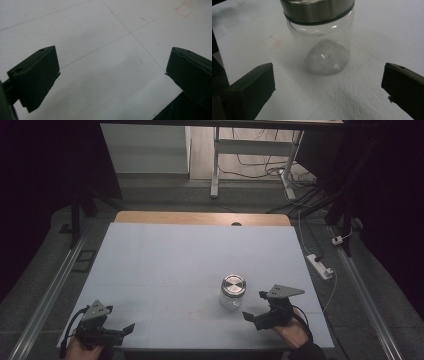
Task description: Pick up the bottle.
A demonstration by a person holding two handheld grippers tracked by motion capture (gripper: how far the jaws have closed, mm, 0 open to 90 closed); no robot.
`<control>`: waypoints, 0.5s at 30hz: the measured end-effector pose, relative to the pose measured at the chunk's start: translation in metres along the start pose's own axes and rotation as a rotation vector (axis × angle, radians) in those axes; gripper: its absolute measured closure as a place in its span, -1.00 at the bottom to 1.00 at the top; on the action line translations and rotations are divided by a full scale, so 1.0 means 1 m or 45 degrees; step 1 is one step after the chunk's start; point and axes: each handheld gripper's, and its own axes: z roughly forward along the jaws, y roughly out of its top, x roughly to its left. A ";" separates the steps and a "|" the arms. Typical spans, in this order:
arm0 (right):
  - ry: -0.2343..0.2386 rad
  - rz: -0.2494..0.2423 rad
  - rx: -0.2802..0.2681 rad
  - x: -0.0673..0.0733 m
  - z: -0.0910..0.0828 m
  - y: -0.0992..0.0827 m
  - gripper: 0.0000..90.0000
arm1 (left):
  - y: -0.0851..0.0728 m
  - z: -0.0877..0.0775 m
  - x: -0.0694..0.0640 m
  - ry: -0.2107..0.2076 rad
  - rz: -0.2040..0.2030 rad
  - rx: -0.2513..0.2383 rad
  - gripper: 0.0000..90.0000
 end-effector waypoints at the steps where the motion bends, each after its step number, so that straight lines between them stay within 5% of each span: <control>1: -0.002 -0.002 0.005 0.000 0.002 0.001 -1.00 | 0.000 0.000 0.000 0.000 0.000 0.000 -1.00; 15: -0.036 -0.034 0.062 0.002 0.031 0.017 -1.00 | 0.000 0.001 0.000 -0.003 -0.001 0.005 -1.00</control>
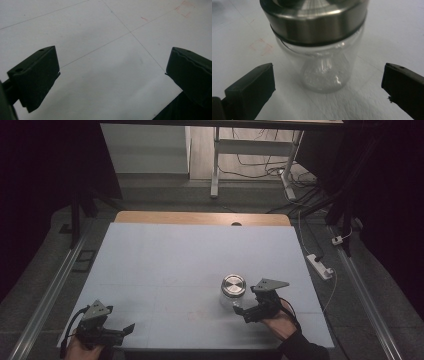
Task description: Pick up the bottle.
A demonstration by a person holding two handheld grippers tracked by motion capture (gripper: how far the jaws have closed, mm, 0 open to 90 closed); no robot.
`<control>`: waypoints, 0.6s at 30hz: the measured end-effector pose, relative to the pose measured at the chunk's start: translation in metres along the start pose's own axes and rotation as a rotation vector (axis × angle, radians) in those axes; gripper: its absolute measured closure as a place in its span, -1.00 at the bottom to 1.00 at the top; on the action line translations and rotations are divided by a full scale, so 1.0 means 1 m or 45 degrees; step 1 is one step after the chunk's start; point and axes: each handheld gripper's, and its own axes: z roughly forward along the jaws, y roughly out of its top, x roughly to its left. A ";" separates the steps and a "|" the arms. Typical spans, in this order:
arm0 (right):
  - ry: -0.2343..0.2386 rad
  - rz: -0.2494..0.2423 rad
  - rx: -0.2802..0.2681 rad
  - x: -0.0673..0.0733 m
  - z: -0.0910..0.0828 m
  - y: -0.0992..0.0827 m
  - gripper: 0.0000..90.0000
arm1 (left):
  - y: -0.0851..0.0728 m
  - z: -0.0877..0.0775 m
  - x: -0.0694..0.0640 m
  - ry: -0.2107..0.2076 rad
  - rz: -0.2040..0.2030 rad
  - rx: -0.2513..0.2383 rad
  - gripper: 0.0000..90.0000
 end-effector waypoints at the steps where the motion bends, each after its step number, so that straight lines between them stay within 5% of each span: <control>1: 0.001 -0.004 0.006 0.001 0.002 0.001 -1.00 | 0.000 0.000 0.000 0.000 0.001 0.000 -1.00; 18: 0.007 -0.069 -0.038 0.003 0.028 0.014 -0.98 | 0.000 0.000 0.000 -0.012 0.011 0.003 -1.00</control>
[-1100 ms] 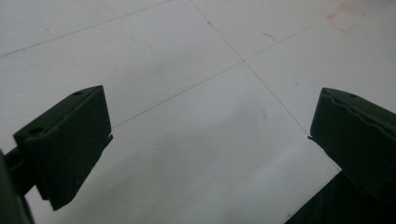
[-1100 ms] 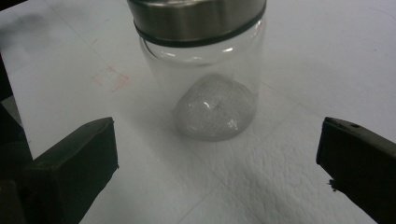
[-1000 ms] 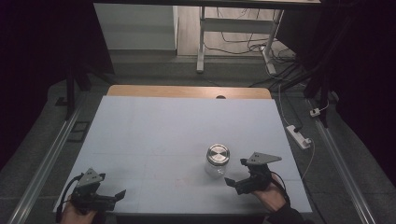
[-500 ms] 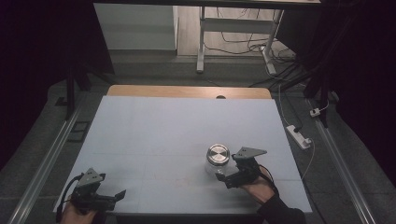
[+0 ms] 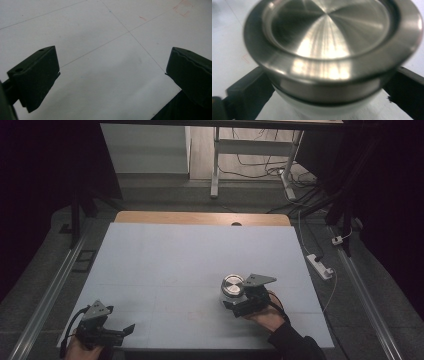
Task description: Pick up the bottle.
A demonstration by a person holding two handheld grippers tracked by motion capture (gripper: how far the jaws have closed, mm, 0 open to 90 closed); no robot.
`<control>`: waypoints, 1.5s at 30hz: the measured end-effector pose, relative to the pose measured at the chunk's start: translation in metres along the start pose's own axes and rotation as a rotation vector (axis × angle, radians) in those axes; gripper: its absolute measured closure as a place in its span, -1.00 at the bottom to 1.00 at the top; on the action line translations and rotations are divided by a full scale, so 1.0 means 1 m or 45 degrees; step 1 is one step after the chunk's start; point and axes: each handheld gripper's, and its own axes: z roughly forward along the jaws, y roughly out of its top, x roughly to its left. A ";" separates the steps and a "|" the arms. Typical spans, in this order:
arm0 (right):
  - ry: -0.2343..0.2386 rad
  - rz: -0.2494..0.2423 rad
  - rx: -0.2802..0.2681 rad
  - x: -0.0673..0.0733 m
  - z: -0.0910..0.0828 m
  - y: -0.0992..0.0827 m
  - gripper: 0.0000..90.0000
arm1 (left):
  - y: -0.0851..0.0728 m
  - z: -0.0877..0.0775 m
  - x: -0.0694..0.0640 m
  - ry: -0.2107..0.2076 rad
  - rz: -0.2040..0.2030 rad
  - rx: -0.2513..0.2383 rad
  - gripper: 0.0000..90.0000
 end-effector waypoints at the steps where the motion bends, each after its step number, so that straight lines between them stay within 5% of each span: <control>1: 0.006 -0.009 -0.012 0.000 0.000 0.000 -0.94 | 0.000 0.000 0.000 -0.001 0.000 0.000 -1.00; 5: 0.012 -0.033 -0.036 0.001 0.001 0.000 -0.72 | 0.000 0.000 0.000 -0.003 0.001 -0.001 -1.00; 11: -0.020 -0.097 -0.053 0.003 -0.001 -0.001 -0.68 | 0.000 0.000 0.000 -0.006 0.004 -0.003 -1.00; 23: -0.004 -0.056 -0.039 0.001 -0.007 0.003 -0.68 | 0.000 0.000 -0.001 0.003 0.012 -0.005 -1.00; 34: 0.036 -0.075 -0.086 0.005 -0.019 0.028 -0.68 | 0.000 -0.001 0.000 0.000 0.002 -0.007 -1.00; 45: 0.098 -0.139 -0.095 0.017 -0.008 0.055 -0.67 | 0.000 -0.001 0.000 -0.001 -0.003 -0.007 -1.00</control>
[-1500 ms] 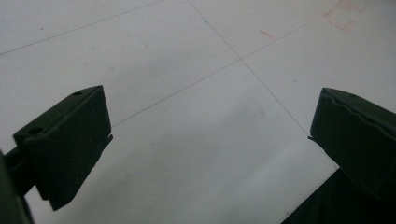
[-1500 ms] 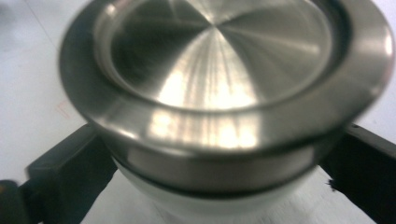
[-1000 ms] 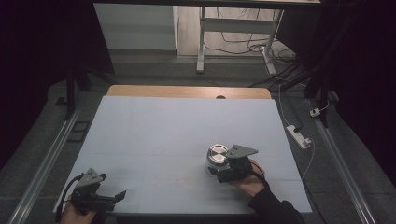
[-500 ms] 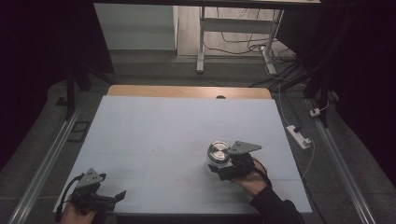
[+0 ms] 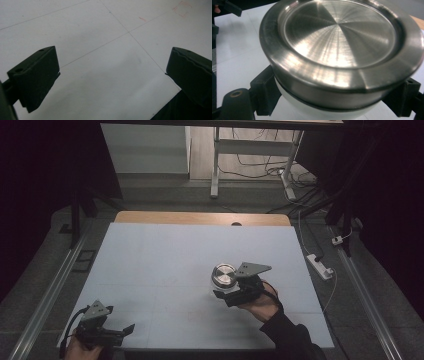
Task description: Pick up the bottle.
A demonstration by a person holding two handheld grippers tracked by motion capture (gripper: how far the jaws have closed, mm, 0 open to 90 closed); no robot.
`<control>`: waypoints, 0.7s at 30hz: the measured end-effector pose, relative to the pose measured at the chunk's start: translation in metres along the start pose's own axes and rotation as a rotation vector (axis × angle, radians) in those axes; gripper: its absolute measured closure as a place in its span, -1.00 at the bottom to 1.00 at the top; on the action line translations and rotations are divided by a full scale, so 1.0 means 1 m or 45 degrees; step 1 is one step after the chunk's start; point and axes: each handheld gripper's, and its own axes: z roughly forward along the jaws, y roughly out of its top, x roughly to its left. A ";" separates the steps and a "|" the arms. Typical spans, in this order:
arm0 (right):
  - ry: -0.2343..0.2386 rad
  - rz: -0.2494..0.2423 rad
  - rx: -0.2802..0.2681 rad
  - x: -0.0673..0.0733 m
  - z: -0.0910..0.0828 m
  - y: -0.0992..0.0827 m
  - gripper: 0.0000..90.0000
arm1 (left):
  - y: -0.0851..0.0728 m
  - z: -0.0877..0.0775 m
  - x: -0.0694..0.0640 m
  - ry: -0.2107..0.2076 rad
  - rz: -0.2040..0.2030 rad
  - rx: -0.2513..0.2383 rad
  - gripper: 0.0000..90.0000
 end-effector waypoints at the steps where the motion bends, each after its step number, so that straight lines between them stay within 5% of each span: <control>1: 0.006 -0.004 0.001 0.002 0.002 0.002 -0.68 | 0.000 0.000 0.000 -0.002 0.001 0.002 -1.00; 21: 0.097 -0.086 0.033 0.029 0.031 0.017 -0.67 | 0.000 0.001 0.000 -0.010 -0.004 0.007 -1.00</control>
